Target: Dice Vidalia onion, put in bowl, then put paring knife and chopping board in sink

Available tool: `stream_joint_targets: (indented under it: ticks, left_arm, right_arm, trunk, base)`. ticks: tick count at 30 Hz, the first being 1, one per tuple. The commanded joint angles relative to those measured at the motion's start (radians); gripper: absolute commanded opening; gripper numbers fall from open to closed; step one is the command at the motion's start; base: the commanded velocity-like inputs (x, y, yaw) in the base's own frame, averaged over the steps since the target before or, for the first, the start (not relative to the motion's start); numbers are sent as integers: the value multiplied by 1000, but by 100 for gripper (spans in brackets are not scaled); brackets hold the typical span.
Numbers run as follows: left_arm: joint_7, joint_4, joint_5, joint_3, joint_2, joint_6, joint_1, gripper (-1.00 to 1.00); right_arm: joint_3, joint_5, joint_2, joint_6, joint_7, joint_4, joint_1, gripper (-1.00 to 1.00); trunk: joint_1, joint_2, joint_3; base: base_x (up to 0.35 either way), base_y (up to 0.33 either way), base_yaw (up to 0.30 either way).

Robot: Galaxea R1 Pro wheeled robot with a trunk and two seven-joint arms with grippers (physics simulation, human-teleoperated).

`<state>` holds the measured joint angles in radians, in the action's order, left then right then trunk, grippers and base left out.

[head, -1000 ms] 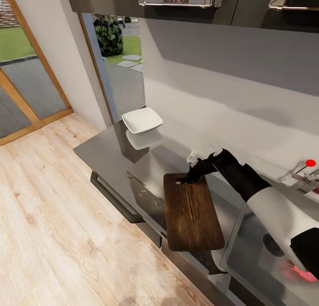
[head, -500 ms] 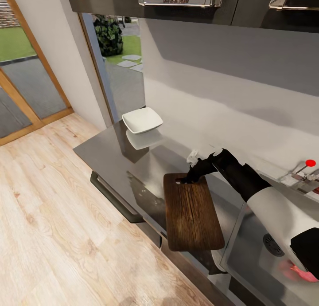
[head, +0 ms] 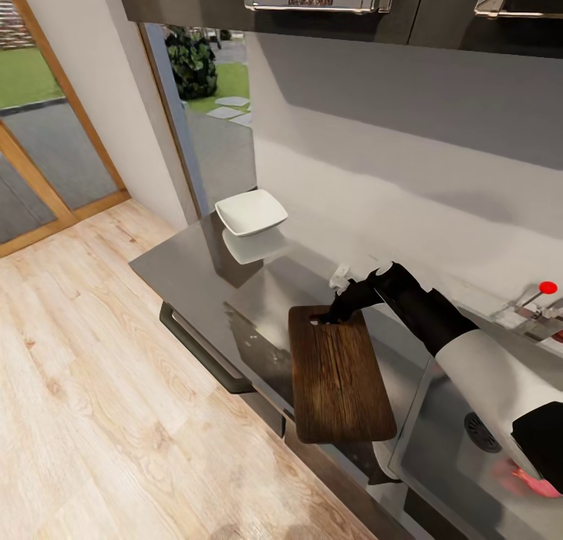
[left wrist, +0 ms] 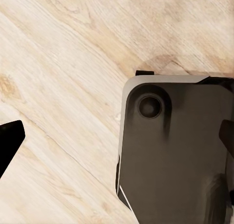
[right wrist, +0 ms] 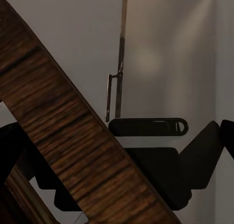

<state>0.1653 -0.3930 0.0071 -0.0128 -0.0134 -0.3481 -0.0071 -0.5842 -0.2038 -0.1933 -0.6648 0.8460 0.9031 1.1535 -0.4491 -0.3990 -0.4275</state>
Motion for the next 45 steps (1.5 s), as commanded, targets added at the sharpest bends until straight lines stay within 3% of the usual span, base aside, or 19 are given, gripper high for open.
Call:
stream_joint_targets:
  ticks: [1,45]
  left_arm:
    - [2,0,1,-1,0,-3,-1,100]
    - [2,0,1,-1,-1,-3,-1,100]
  right_arm:
    - [-3,-17,0,2,8,-12,0,100]
    - [-2,-16,0,-39,8,49,0,100]
  trunk:
    - [-1,-1,-2]
    - [-1,-1,-2]
  base:
    - [0,0,0]
    - [0,0,0]
